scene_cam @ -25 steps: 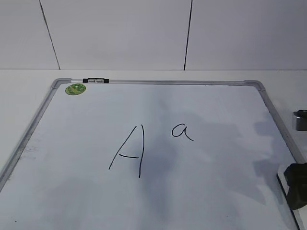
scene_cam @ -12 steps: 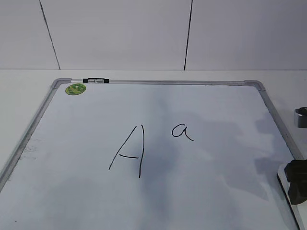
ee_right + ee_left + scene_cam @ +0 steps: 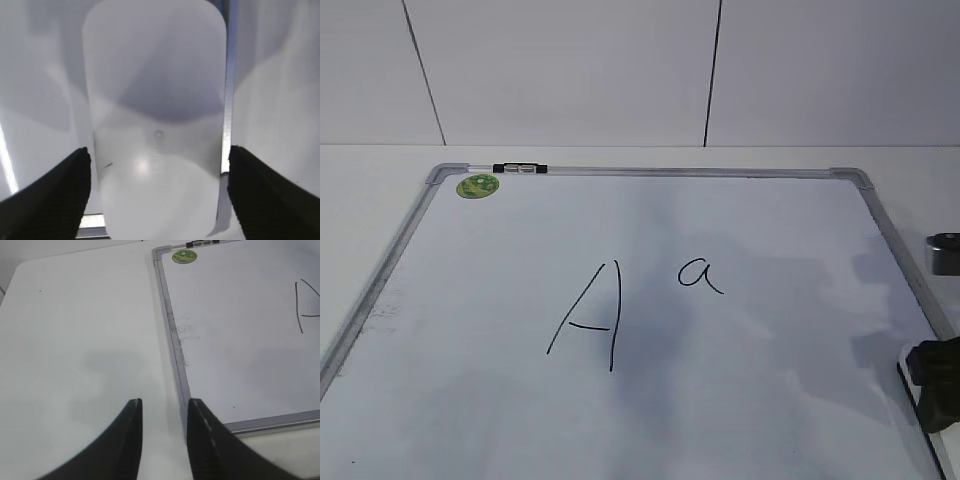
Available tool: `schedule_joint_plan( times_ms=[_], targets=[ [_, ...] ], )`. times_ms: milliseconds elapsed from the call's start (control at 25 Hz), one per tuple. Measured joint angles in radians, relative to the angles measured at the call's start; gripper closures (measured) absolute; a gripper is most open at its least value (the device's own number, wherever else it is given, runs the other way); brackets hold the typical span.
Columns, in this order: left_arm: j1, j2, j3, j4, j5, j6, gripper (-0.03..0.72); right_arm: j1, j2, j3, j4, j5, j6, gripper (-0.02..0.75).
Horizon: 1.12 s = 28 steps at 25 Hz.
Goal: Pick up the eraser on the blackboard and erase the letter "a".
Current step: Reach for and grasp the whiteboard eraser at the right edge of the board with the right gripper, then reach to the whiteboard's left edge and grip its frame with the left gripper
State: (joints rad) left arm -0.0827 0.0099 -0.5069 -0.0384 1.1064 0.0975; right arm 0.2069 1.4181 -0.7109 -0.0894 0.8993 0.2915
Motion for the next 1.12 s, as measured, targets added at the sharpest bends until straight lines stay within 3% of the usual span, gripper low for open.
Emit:
schedule_joint_plan(
  times_ms=[880, 1120],
  targets=[
    [0.0, 0.0, 0.0, 0.0, 0.0, 0.0, 0.454, 0.0, 0.056, 0.0, 0.002, -0.043, 0.01, 0.065],
    [0.0, 0.0, 0.0, 0.0, 0.0, 0.0, 0.454, 0.0, 0.057, 0.0, 0.002, -0.043, 0.01, 0.104]
  ],
)
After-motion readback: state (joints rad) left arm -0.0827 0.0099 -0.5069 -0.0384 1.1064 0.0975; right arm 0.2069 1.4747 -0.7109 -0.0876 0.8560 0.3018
